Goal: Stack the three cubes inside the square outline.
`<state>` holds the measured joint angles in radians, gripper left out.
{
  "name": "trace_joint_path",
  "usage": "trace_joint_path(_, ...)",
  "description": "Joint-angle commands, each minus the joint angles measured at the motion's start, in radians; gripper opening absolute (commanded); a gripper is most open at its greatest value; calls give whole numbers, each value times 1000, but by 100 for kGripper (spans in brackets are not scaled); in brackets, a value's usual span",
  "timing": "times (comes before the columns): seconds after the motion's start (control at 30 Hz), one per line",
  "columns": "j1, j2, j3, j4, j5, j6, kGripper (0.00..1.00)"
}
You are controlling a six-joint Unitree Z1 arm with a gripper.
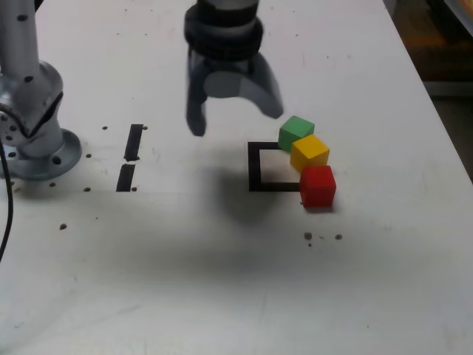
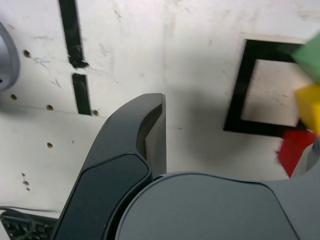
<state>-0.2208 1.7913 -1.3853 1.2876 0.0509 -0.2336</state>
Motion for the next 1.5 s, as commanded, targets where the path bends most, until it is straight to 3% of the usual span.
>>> trace_joint_path(0.0, -9, 18, -43, 19, -2, -5, 99)
trace_joint_path(0.47, -73, 167, -379, 143, -17, -32, 99)
trace_joint_path(0.93, -119, 365, -605, 181, -104, -79, 97)
trace_joint_path(1.47, -117, 443, -608, 195, -159, -112, 99)
